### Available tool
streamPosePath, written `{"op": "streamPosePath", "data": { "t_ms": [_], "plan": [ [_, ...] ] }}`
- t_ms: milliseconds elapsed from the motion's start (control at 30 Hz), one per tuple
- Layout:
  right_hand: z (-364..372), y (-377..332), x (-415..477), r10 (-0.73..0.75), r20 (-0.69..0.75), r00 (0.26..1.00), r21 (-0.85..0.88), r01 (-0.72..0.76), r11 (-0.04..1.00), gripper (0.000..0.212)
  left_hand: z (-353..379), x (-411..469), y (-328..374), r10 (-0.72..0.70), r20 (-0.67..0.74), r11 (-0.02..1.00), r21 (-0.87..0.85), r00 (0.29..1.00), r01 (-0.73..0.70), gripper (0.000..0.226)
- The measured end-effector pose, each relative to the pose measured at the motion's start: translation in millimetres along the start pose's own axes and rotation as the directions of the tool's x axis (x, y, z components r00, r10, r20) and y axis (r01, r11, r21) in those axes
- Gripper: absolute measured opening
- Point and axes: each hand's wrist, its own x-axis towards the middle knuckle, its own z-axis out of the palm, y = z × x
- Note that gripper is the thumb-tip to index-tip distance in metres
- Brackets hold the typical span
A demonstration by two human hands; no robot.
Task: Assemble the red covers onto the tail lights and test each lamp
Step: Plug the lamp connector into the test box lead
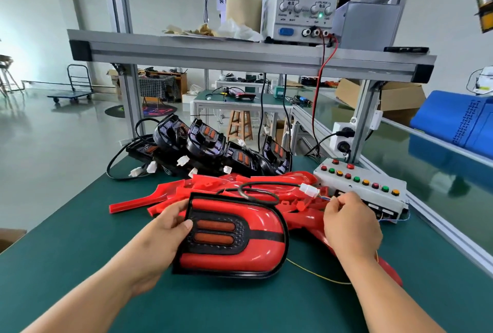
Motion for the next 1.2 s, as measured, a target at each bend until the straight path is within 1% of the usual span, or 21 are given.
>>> {"op": "streamPosePath", "data": {
  "t_ms": [100, 167, 233, 267, 333, 367, 433, 500, 533, 600, 700, 767, 867, 933, 967, 1033, 1100, 1167, 1200],
  "plan": [
    [-0.2, 1.8, 3.2, 0.079, -0.014, 0.997, 0.053, -0.078, 0.996, 0.016, -5.8, 0.8, -3.1, 0.089, 0.005, 0.992, -0.094, 0.996, -0.088, 0.043],
    [0.8, 3.0, 4.2, 0.084, -0.024, 0.996, 0.053, -0.082, 0.995, 0.015, -12.4, 1.5, -5.4, 0.13, 0.017, 0.976, -0.181, 0.991, -0.124, 0.042],
    [2.1, 3.6, 5.0, 0.069, -0.028, 0.997, 0.026, -0.068, 0.997, 0.015, -19.5, 3.8, -5.6, 0.153, 0.067, 0.948, -0.29, 0.986, -0.128, 0.039],
    [2.6, 3.4, 5.1, 0.056, -0.025, 0.998, 0.008, -0.056, 0.998, 0.015, -22.4, 5.3, -4.7, 0.168, 0.082, 0.927, -0.351, 0.982, -0.13, 0.038],
    [2.6, 2.0, 4.1, 0.019, -0.013, 1.0, -0.034, -0.019, 0.999, 0.015, -25.0, 9.1, 0.8, 0.184, 0.067, 0.879, -0.458, 0.981, -0.134, 0.038],
    [2.5, 1.7, 3.3, -0.021, -0.014, 1.0, -0.063, 0.02, 0.998, 0.015, -24.2, 11.4, 5.0, 0.183, 0.048, 0.858, -0.495, 0.982, -0.135, 0.037],
    [2.6, 0.3, 0.1, -0.153, -0.033, 0.988, -0.123, 0.148, 0.981, 0.013, -21.2, 17.5, 14.1, 0.18, 0.002, 0.832, -0.534, 0.984, -0.151, 0.036],
    [2.0, -1.7, -5.0, -0.304, -0.053, 0.951, -0.141, 0.295, 0.945, 0.012, -15.4, 24.2, 24.8, 0.191, -0.014, 0.841, -0.514, 0.982, -0.17, 0.034],
    [0.9, -3.2, -7.9, -0.369, -0.063, 0.927, -0.144, 0.358, 0.923, 0.014, -13.2, 28.1, 28.5, 0.2, -0.011, 0.859, -0.478, 0.98, -0.181, 0.038],
    [-1.4, -2.7, -9.3, -0.432, -0.081, 0.898, -0.143, 0.418, 0.897, 0.02, -5.5, 34.8, 32.3, 0.197, -0.015, 0.91, -0.37, 0.98, -0.188, 0.04],
    [-0.8, 3.7, -7.0, -0.411, -0.045, 0.911, -0.135, 0.402, 0.906, 0.02, 7.6, 38.1, 20.7, 0.15, 0.017, 0.962, -0.233, 0.989, -0.142, 0.035],
    [0.3, 7.1, -3.7, -0.37, -0.002, 0.929, -0.151, 0.366, 0.918, 0.016, 14.1, 37.4, 8.6, 0.125, 0.024, 0.973, -0.198, 0.992, -0.118, 0.035],
    [-2.6, 6.9, -0.7, -0.349, 0.048, 0.936, -0.146, 0.353, 0.924, 0.013, 20.1, 35.8, -0.5, 0.1, 0.068, 0.98, -0.179, 0.993, -0.087, 0.036],
    [-3.9, 6.4, 2.3, -0.347, 0.014, 0.938, -0.069, 0.347, 0.935, 0.01, 20.9, 37.1, -4.8, 0.089, 0.072, 0.977, -0.198, 0.993, -0.073, 0.036],
    [-4.0, 6.3, 5.3, -0.347, -0.004, 0.938, -0.014, 0.347, 0.938, 0.012, 21.6, 37.7, -7.3, 0.089, 0.066, 0.974, -0.215, 0.994, -0.073, 0.036],
    [-2.8, 5.5, 15.7, -0.369, 0.002, 0.929, 0.062, 0.369, 0.928, 0.025, 25.0, 37.5, -12.4, 0.101, 0.067, 0.967, -0.242, 0.993, -0.082, 0.035],
    [1.5, 3.5, 33.0, -0.385, 0.104, 0.917, 0.073, 0.379, 0.922, 0.029, 28.8, 35.8, -16.3, 0.108, 0.046, 0.961, -0.26, 0.993, -0.092, 0.036],
    [10.1, 1.0, 53.6, -0.346, 0.258, 0.902, -0.015, 0.362, 0.932, 0.029, 30.4, 36.9, -21.5, 0.116, -0.003, 0.96, -0.257, 0.993, -0.113, 0.037],
    [14.8, -0.6, 63.2, -0.325, 0.332, 0.886, -0.077, 0.369, 0.926, 0.033, 30.9, 38.0, -23.8, 0.122, -0.029, 0.963, -0.24, 0.992, -0.125, 0.038]
  ]
}}
